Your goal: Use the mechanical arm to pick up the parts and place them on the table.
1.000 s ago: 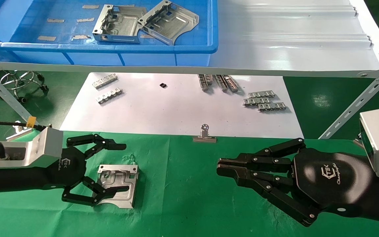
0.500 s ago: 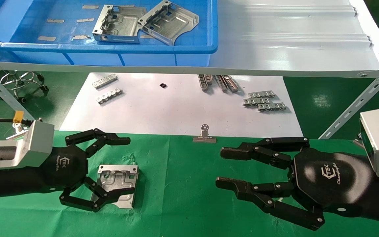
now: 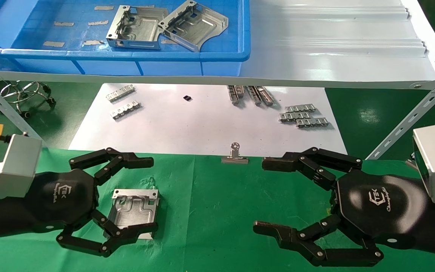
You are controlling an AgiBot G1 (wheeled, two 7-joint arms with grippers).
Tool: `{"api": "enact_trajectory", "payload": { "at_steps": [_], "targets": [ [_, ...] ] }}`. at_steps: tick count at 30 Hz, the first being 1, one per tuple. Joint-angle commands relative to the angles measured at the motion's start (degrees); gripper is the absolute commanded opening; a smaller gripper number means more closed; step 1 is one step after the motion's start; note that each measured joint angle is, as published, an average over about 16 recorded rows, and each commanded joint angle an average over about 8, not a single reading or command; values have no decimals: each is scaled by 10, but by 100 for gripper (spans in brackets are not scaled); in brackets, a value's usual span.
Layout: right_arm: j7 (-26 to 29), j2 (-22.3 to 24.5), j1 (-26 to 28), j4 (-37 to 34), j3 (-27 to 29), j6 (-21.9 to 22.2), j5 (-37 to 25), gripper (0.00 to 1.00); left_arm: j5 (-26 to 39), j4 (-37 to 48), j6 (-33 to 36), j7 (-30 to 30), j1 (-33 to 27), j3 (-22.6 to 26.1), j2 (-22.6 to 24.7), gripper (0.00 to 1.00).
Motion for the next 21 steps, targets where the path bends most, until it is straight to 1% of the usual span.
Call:
{"api": "enact_trajectory", "payload": {
  "at_steps": [1,14,21],
  "targets": [
    [0,0,0,0,0,0,0,100,-7,-12,0,-10,9,-9,-2,100],
    [0,0,0,0,0,0,0,100,-48,-90,-2,-73,65,-68,-18,100],
    [0,0,0,0,0,0,0,100,-62,-114,-2,-90,82,-87,-23,100]
  ]
}}
